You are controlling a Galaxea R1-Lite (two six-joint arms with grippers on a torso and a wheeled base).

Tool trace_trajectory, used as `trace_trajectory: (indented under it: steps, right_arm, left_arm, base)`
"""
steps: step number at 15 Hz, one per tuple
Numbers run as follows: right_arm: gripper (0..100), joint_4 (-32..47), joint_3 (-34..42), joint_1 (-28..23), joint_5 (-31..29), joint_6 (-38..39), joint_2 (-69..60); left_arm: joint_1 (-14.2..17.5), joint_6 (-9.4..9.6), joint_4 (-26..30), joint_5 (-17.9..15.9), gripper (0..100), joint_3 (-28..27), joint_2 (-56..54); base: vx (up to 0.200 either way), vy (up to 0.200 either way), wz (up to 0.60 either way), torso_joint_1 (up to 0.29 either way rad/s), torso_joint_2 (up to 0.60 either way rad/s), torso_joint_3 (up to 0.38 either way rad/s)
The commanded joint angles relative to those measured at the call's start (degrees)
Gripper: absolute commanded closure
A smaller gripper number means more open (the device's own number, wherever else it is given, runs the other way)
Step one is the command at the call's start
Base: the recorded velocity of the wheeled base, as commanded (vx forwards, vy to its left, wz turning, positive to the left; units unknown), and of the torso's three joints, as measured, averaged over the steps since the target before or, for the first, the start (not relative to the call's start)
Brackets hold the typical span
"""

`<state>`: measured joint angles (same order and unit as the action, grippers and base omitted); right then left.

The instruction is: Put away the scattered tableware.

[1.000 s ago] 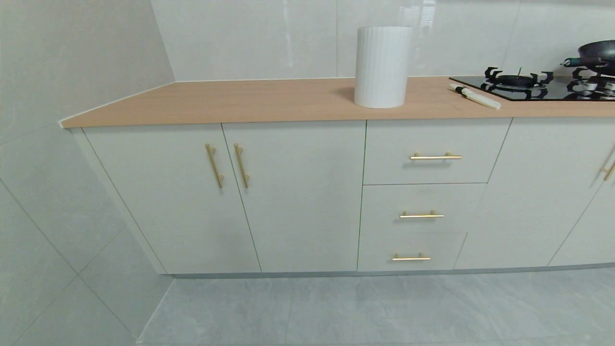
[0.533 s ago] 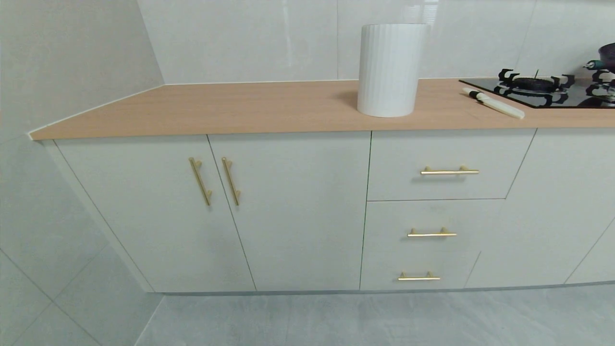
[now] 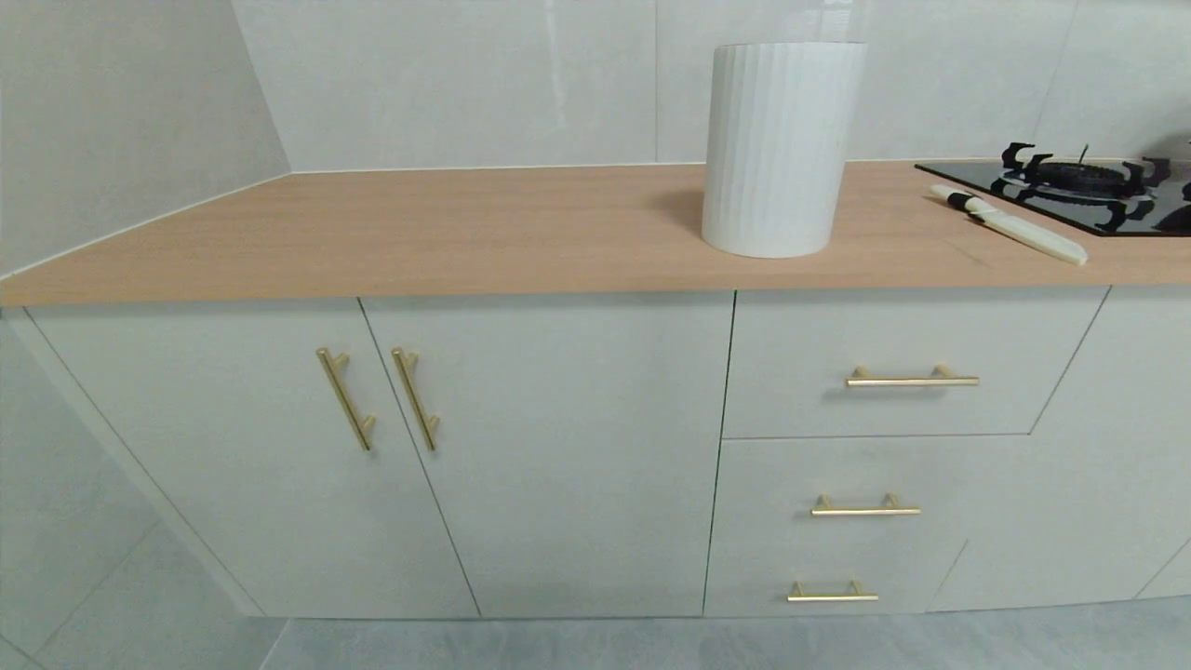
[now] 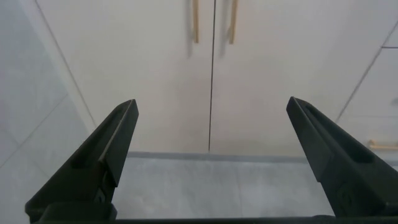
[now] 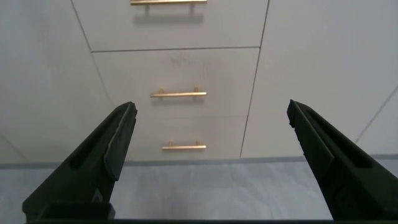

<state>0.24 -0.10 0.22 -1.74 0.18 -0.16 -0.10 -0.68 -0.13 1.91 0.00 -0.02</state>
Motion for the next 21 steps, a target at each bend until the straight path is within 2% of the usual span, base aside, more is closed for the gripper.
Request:
trace_trajectory:
  steps: [1,8,16,21]
  right_arm:
    - [0,0.02,0.01,0.04,-0.01,-0.01,0.16]
    - [0,0.02,0.01,0.04,-0.01,-0.01,0.16]
    - [0,0.02,0.01,0.04,-0.01,-0.01,0.16]
    - [0,0.02,0.01,0.04,-0.01,-0.01,0.16]
  left_arm:
    - [0.01,-0.02,-0.04,0.02,0,0.0,0.02]
    - [0.01,-0.02,-0.04,0.02,0,0.0,0.02]
    - [0.01,0.24,-0.04,-0.07,0,0.0,0.02]
    - [0.01,0.16,-0.04,0.02,0,0.0,0.02]
  base:
    - [0.2,0.0,0.0,0.002,0.0,0.007]
    - [0.2,0.0,0.0,0.002,0.0,0.002]
    - [0.0,0.0,0.0,0.0,0.0,0.0]
    - [0.0,-0.2,0.0,0.001,0.01,0.005]
